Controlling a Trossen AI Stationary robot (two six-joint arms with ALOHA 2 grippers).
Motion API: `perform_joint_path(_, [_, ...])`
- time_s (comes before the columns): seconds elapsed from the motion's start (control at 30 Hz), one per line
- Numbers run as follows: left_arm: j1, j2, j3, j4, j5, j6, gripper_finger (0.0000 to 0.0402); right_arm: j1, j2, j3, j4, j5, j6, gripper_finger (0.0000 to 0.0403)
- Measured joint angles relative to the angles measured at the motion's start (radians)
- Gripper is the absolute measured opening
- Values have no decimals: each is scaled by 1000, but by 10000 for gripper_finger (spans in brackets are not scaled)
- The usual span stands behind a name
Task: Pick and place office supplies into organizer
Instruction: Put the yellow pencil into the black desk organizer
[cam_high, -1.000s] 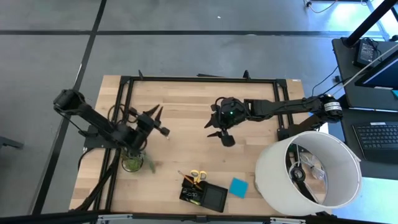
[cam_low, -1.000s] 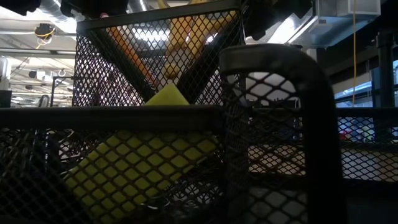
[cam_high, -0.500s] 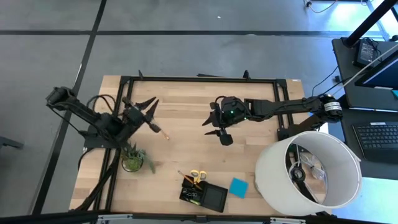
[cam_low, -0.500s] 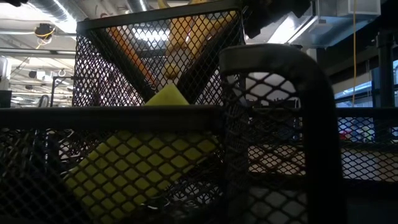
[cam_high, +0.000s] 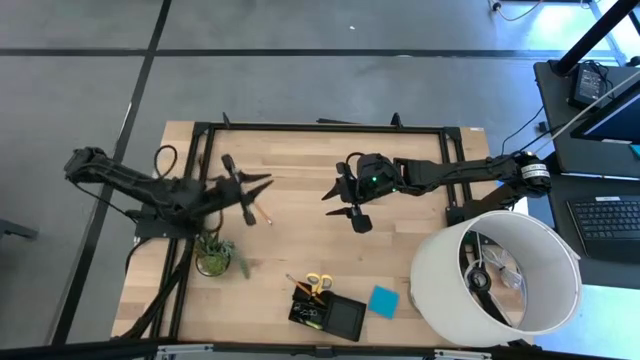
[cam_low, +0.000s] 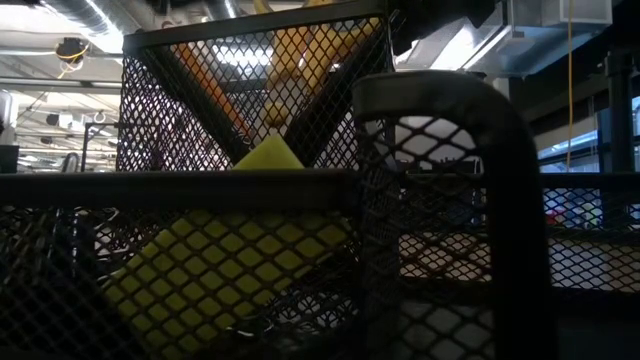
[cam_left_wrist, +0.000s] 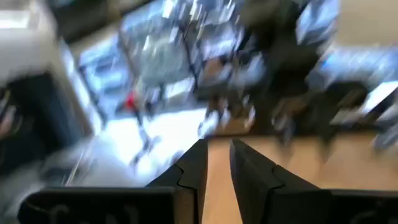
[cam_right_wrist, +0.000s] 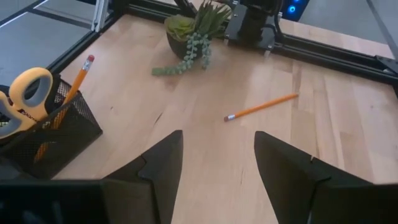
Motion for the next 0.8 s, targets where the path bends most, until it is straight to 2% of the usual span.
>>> perform_joint_path(0.07, [49,-32,11,-187,9,-131,61,0,0,0,0,0,1,200])
perform_joint_path(0.1, [75,-44,16,-275,50,-202,61,0,0,0,-1,0,2,200])
perform_joint_path(0.17, [126,-56,19,-402,172,-319,59,0,0,0,-5,0,2,200])
perform_joint_path(0.27, [177,-55,19,-530,368,-396,55,0,0,0,-8,0,2,200])
perform_joint_path(0.33, [199,-44,19,-603,444,-460,54,0,2,0,-8,0,3,200])
perform_joint_path(0.4, [219,-32,19,-672,430,-553,53,0,8,0,-9,0,3,200])
perform_joint_path(0.47, [232,-11,19,-740,388,-569,54,0,19,0,-9,-1,3,200])
perform_joint_path(0.57, [234,38,19,-814,379,-477,54,0,41,0,-12,0,3,200])
perform_joint_path(0.8, [231,180,20,-788,411,-357,58,0,92,0,-52,0,4,200])
